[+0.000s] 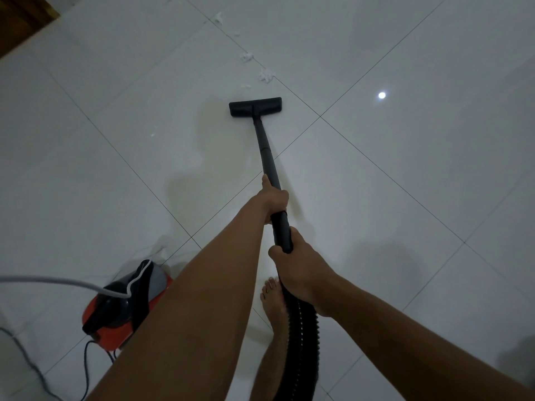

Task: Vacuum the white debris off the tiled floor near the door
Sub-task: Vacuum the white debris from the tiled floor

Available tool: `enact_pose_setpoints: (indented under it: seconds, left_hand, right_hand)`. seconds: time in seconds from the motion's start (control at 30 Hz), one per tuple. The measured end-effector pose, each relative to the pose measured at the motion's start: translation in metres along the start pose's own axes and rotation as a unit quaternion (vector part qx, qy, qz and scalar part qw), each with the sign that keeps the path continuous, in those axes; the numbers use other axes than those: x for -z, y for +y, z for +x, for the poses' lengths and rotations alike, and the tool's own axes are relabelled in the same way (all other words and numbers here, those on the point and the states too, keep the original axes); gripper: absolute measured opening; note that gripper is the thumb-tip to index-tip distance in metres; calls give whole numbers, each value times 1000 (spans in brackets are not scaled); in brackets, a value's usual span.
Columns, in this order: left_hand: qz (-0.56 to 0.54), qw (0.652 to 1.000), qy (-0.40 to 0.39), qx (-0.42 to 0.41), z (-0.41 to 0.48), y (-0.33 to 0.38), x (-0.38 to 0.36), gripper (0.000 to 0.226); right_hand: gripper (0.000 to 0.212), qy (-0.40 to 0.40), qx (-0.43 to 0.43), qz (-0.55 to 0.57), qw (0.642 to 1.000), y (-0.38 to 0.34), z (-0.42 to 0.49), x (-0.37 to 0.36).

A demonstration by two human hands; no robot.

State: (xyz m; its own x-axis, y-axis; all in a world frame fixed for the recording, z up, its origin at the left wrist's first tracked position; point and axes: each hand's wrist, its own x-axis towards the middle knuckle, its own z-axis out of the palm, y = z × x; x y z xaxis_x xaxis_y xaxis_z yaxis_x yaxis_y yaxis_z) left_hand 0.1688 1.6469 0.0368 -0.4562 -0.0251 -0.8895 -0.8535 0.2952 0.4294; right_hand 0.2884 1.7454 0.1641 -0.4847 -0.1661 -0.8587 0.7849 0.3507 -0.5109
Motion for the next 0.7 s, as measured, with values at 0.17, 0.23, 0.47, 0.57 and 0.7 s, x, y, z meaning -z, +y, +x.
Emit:
enact_pose_setpoints:
  seconds: [0.17,0.23,0.47,0.57,0.7]
  left_hand:
    - [-22,1000,-3,3,-2,-12,-8,85]
    - [-24,1000,-1,1,1,-14,-9,84]
    - [-14,1000,3,-9,20,5,0,85]
    - [-16,1000,6,-15,33,19,6,85]
    - [-15,1000,7,-18,49,34,15,86]
  right_hand:
    - [41,0,2,-9,1000,11,-6,-2]
    - [44,3,1,-15,1000,11,-5,-1]
    - [42,1,1,-17,1000,-7,14,5]
    - [43,-1,2,-15,1000,-18,30,10]
    - [46,-5,0,-10,1000,-31,50,14]
